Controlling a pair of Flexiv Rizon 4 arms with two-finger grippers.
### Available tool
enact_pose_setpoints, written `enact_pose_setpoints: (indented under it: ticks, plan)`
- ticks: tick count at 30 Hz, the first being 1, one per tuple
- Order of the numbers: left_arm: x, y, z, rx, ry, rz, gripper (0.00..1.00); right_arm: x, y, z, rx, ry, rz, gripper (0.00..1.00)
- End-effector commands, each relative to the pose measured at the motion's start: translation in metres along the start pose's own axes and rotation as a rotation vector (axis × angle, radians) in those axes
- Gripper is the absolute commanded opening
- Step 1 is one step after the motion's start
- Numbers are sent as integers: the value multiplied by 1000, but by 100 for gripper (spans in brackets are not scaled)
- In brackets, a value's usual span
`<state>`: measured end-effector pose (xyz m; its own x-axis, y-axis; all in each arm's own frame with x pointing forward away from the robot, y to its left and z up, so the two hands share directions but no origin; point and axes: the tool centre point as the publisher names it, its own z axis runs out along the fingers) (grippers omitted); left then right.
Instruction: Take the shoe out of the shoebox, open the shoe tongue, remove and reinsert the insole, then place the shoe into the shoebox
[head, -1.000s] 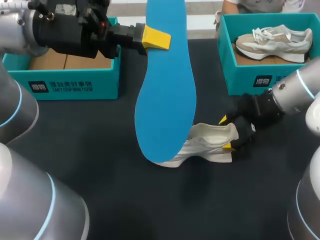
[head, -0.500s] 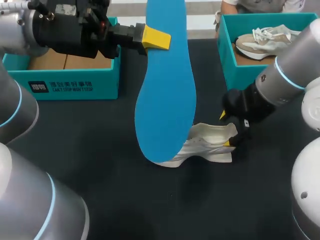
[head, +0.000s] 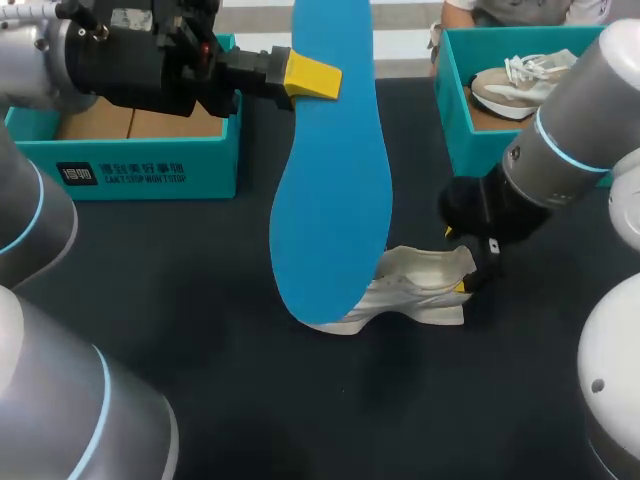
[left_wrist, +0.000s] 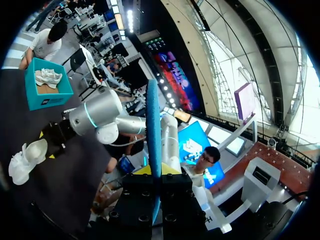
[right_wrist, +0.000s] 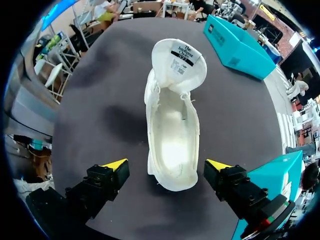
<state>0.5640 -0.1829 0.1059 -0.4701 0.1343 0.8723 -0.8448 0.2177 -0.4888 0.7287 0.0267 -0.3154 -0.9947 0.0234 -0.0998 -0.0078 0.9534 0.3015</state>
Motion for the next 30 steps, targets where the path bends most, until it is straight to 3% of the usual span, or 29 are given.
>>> enact_pose_setpoints:
  ticks: [1, 11, 30]
  plan:
    - [-1, -1, 1, -2, 1, 0, 0, 1, 4, -4, 8, 4, -2, 100]
    - [-1, -1, 1, -2, 1, 0, 0, 1, 10, -12, 81, 19, -54, 100]
    - [-1, -1, 1, -2, 1, 0, 0, 4, 7, -14, 99, 20, -63, 100]
